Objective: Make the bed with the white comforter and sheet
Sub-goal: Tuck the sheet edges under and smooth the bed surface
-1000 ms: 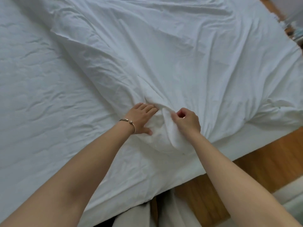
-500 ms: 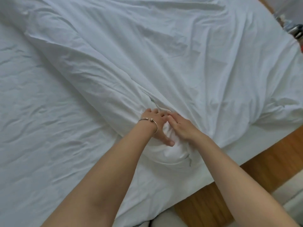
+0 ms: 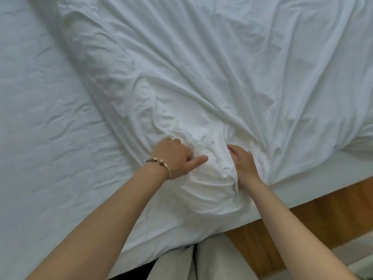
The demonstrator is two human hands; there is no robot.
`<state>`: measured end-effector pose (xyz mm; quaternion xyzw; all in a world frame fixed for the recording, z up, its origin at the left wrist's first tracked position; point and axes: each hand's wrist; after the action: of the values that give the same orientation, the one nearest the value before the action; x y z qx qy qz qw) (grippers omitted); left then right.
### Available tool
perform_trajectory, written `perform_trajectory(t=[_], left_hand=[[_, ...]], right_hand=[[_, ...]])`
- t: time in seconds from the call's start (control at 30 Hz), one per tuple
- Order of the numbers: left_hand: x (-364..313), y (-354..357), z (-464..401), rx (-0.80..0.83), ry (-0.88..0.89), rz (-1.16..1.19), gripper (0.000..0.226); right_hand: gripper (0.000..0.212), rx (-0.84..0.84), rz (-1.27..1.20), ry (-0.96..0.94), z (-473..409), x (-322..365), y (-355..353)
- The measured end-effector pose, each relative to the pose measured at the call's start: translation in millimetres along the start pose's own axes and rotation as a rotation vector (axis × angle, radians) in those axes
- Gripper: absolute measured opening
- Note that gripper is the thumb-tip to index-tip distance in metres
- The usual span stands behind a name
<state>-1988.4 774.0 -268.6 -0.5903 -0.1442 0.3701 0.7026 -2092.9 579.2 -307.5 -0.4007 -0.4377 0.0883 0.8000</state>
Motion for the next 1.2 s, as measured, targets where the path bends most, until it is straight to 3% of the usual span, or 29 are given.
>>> perform_trajectory(t=[0.1,0.17,0.3,0.4,0.47,0.53,0.63,0.7,0.77,0.83,0.9,0.97,1.07,1.13,1.2], left_hand=[[-21,5,-28,-0.183,0.05,-0.028,0.028],[-31,16,-38,-0.199,0.001,0.025,0.027],[-32,35,-21,-0.101,-0.377,-0.02,0.042],[-18,53,37,-0.103,-0.359,-0.075,0.041],[4,64,79,-0.056,-0.391,-0.085,0.044],[25,66,118,-0.035,-0.498,-0.073,0.048],[28,62,152,0.011,-0.584,-0.149,0.048],[12,53,136,0.037,-0.61,-0.226,0.05],[-12,43,100,0.01,-0.526,-0.303,0.05],[-31,41,63,-0.056,-0.395,-0.281,0.044],[-32,51,43,-0.054,-0.413,-0.24,0.041],[-21,66,41,-0.048,-0.537,-0.177,0.043],[-13,76,58,-0.047,-0.58,-0.282,0.05],[-10,76,76,-0.076,-0.552,-0.311,0.047],[-4,81,103,-0.131,-0.557,-0.284,0.042]], right_hand=[[0.022,-0.148,-0.208,-0.063,31,17,-4],[0.018,-0.119,-0.348,-0.103,42,30,-11],[0.028,0.283,-0.249,-0.099,42,52,-15],[0.05,0.55,-0.052,-0.036,44,48,9],[0.052,0.654,0.245,-0.087,54,27,29],[0.051,0.644,0.497,-0.085,65,0,40],[0.05,0.556,0.567,-0.035,74,-21,46],[0.052,0.519,0.627,-0.053,76,-15,54],[0.047,0.381,0.662,-0.079,80,0,60],[0.035,0.156,0.579,-0.175,81,15,63],[0.031,0.065,0.266,-0.275,78,25,68],[0.028,0.172,-0.027,-0.307,74,34,77],[0.04,0.401,-0.167,-0.234,67,39,92],[0.047,0.539,-0.129,-0.226,68,41,101],[0.051,0.597,0.093,-0.291,71,41,111]])
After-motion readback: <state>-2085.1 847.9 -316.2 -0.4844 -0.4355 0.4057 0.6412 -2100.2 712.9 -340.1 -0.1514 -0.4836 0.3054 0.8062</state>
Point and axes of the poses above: each hand's wrist, its own z-axis away from the middle knuckle, its own y-axis out of the palm, x = y × z, and after that the axes turned 12 degrees about -x, right-handed
